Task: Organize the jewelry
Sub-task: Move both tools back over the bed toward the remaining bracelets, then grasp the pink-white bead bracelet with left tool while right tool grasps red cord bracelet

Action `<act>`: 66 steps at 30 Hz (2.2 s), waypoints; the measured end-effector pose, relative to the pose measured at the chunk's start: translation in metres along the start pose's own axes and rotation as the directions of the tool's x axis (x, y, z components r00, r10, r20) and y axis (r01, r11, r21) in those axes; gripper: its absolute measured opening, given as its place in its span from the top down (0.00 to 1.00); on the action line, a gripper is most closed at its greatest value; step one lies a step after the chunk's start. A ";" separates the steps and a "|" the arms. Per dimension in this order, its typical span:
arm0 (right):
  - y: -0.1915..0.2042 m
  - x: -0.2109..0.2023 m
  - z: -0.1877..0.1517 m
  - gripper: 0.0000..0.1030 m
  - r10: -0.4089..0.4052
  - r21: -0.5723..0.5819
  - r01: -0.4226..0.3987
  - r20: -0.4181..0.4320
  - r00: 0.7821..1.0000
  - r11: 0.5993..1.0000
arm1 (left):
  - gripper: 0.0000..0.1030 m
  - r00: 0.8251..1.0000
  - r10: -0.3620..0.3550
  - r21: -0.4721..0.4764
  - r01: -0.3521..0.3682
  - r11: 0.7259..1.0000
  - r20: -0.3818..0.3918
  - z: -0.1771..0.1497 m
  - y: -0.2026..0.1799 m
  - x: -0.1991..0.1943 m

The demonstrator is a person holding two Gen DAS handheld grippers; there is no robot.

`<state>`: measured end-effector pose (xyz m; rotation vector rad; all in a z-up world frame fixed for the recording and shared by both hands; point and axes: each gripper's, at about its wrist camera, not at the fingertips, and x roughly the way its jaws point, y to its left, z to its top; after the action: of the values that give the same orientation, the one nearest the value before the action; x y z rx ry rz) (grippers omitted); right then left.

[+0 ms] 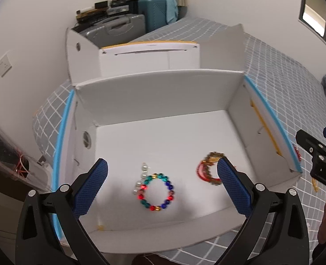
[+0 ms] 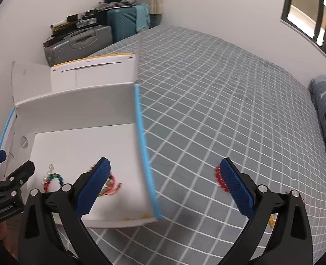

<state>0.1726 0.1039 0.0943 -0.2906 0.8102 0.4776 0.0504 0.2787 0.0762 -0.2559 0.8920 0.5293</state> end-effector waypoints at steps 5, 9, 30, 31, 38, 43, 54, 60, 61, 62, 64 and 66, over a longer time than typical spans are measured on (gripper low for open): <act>-0.039 -0.008 -0.008 0.07 -0.030 0.055 0.030 0.003 1.000 0.998 | 0.05 0.999 -0.040 0.033 0.040 0.999 0.014 -0.005 -0.026 -0.007; -0.076 -0.015 -0.017 0.07 -0.064 0.094 0.064 0.003 0.998 0.994 | 0.05 0.996 -0.081 0.082 0.079 0.994 0.023 -0.010 -0.058 -0.017; -0.311 -0.001 -0.106 0.07 -0.236 0.345 0.279 -0.163 0.958 0.896 | 0.05 0.950 -0.294 0.415 0.309 0.855 -0.101 -0.103 -0.259 -0.024; -0.320 0.004 -0.112 0.07 -0.234 0.356 0.285 -0.179 0.956 0.890 | 0.05 0.948 -0.296 0.427 0.317 0.847 -0.116 -0.110 -0.266 -0.021; -0.359 0.037 -0.146 0.07 -0.192 0.408 0.296 -0.277 0.942 0.864 | 0.05 0.934 -0.300 0.478 0.358 0.802 -0.196 -0.153 -0.293 0.003; -0.363 0.057 -0.159 0.07 -0.196 0.394 0.320 -0.322 0.926 0.862 | 0.05 0.926 -0.302 0.486 0.375 0.789 -0.225 -0.173 -0.297 0.015; -0.367 0.094 -0.173 0.10 -0.198 0.383 0.353 -0.387 0.900 0.854 | 0.06 0.934 -0.275 0.514 0.356 0.780 -0.228 -0.205 -0.303 0.033; -0.369 0.102 -0.174 0.20 -0.165 0.409 0.327 -0.385 0.908 0.852 | 0.15 0.930 -0.283 0.516 0.367 0.774 -0.236 -0.208 -0.304 0.031; -0.369 0.102 -0.174 0.23 -0.157 0.411 0.320 -0.383 0.910 0.853 | 0.20 0.928 -0.286 0.518 0.372 0.771 -0.240 -0.208 -0.305 0.030; -0.369 0.102 -0.174 0.27 -0.152 0.412 0.316 -0.383 0.911 0.855 | 0.25 0.926 -0.289 0.521 0.377 0.766 -0.244 -0.209 -0.306 0.029; -0.367 0.102 -0.173 0.32 -0.145 0.410 0.308 -0.382 0.913 0.859 | 0.34 0.922 -0.295 0.533 0.386 0.753 -0.251 -0.211 -0.308 0.025; -0.365 0.102 -0.172 0.37 -0.135 0.410 0.297 -0.380 0.915 0.862 | 0.42 0.920 -0.296 0.538 0.392 0.747 -0.258 -0.211 -0.310 0.021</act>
<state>0.3135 -0.2512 -0.0711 -0.0160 1.1866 0.0031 0.0863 -0.0655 -0.0707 0.1056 1.0894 -0.1325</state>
